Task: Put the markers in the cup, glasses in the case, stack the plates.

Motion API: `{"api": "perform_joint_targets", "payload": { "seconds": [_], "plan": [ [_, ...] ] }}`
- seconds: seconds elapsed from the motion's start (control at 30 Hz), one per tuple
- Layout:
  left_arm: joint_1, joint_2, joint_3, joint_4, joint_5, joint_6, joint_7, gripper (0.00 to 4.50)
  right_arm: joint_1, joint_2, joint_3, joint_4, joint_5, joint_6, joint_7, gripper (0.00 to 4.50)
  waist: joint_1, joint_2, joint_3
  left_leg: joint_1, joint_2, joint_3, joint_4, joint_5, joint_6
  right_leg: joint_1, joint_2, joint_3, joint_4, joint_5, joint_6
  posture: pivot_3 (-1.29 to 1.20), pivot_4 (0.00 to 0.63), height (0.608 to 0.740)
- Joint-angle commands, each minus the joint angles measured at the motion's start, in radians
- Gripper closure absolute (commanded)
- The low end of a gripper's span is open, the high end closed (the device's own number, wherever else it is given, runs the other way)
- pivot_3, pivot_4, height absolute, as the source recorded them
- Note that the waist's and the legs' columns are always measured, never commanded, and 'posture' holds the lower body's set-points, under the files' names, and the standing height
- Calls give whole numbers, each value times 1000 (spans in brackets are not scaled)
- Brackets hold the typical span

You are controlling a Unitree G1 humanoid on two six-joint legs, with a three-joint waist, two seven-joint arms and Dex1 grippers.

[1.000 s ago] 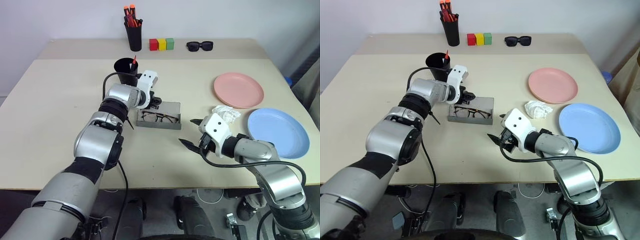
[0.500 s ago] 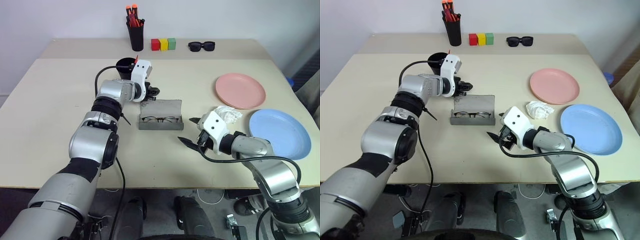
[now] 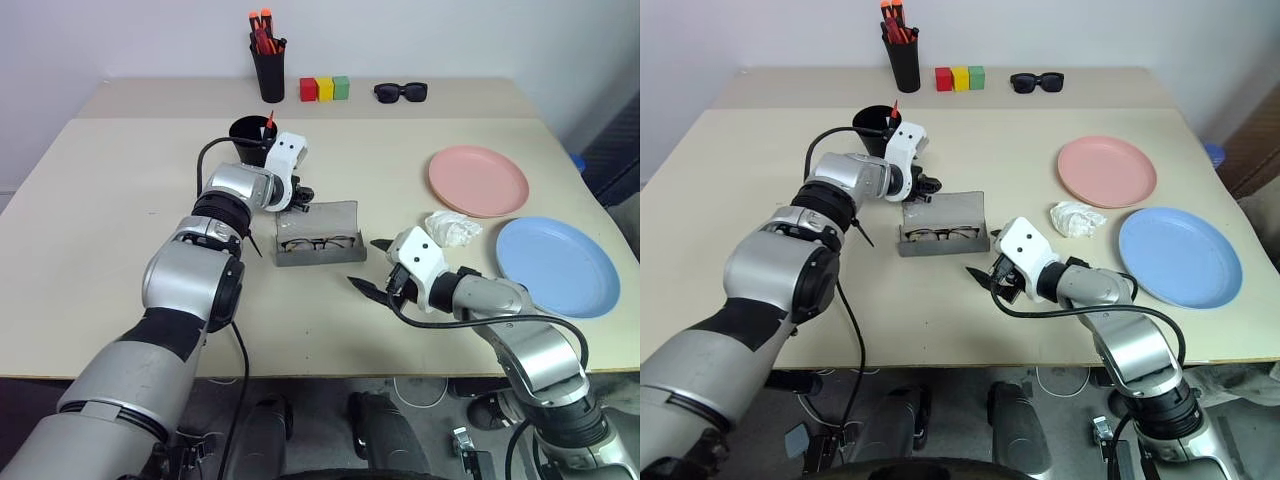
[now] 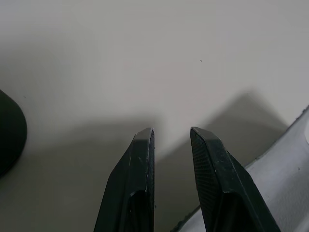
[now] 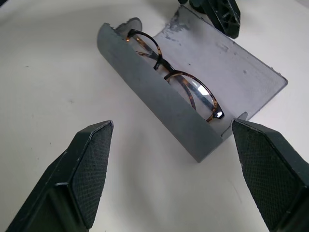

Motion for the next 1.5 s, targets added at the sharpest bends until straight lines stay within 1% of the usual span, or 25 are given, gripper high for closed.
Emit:
{"api": "perform_joint_targets", "payload": {
  "seconds": [0.03,0.17,0.3,0.4,0.5,0.57,0.6,0.7,0.77,0.97,1.07,1.13,1.17,1.23,1.27,1.4,1.5],
  "plan": [
    [-20,24,-10,-32,5,21,-93,3339,0,8,-7,-40,5,-16,-12,525,-1,0,0,0,0,0,0,0,0,0,0,0,0,0,0,0,150,740],
    [8,54,-7,-102,-15,69,-197,3339,-6,2,-14,-26,4,-19,-15,525,-2,0,0,0,0,0,0,0,0,0,0,0,0,0,0,0,150,740],
    [81,76,-30,-296,-44,180,-309,3339,-11,0,-13,-15,3,-23,-13,525,-2,0,0,0,0,0,0,0,0,0,0,0,1,0,0,0,150,740],
    [209,114,-79,-561,-67,285,-373,3339,-22,0,-14,-1,1,-25,-14,525,-5,0,0,0,0,0,0,0,0,0,0,0,1,0,0,0,150,740],
    [353,173,-131,-839,-98,380,-408,3339,-30,-4,-22,17,-2,-32,-15,525,-7,1,-1,1,1,0,0,0,0,0,0,1,2,0,0,0,150,740],
    [424,207,-151,-966,-117,425,-408,3339,-34,-8,-28,29,-3,-38,-14,525,-5,1,-1,2,1,0,0,0,0,0,0,1,4,0,-1,0,150,740],
    [454,213,-137,-1015,-130,429,-392,3339,-36,-9,-30,35,-3,-40,-14,525,-4,2,-1,2,1,0,0,0,0,0,0,1,4,0,-1,0,150,740],
    [496,222,-93,-1102,-181,455,-366,3339,-41,-8,-30,47,-3,-46,-13,525,-2,1,-1,3,1,0,1,0,0,0,0,1,5,0,-1,0,150,740],
    [505,236,-96,-1135,-202,473,-361,3339,-45,-6,-26,51,-4,-49,-12,525,-1,1,-1,3,1,0,2,0,0,1,0,1,5,0,-1,0,150,740],
    [566,322,-182,-1247,-235,473,-397,3339,-56,-3,-25,57,-4,-51,-14,525,-2,1,-1,3,1,0,2,0,0,0,0,1,5,0,-1,0,150,740],
    [615,385,-249,-1297,-211,427,-406,3339,-61,-7,-37,63,-9,-58,-21,525,-2,1,-1,3,1,0,2,0,0,0,0,1,5,0,-1,0,150,740],
    [641,393,-244,-1314,-211,366,-397,3339,-79,-8,-55,76,-14,-62,-32,525,-2,1,-1,3,1,0,2,0,0,1,0,1,5,0,-1,0,150,740],
    [653,389,-230,-1320,-215,317,-393,3339,-91,-8,-62,85,-17,-63,-38,525,-1,1,-1,3,1,1,2,0,0,1,0,1,5,0,-1,0,150,740],
    [713,342,-148,-1354,-237,96,-363,3339,-136,-9,-84,122,-27,-59,-58,525,-1,1,-1,3,1,1,2,0,0,1,0,1,5,0,-1,0,150,740],
    [745,321,-112,-1378,-251,13,-351,3339,-164,-12,-95,149,-37,-53,-75,525,-1,1,-1,3,1,1,2,0,0,1,0,1,5,0,-1,0,150,740],
    [840,271,-45,-1454,-310,-107,-341,3339,-268,-41,-115,288,-108,-21,-147,525,3,1,-1,2,2,2,2,0,0,0,-1,2,4,0,-2,0,150,740],
    [911,261,-41,-1525,-385,-106,-373,3339,-350,-84,-98,458,-197,-67,-195,525,4,1,-1,2,2,2,2,0,0,1,-1,2,3,0,-2,0,150,740]
  ]
}}
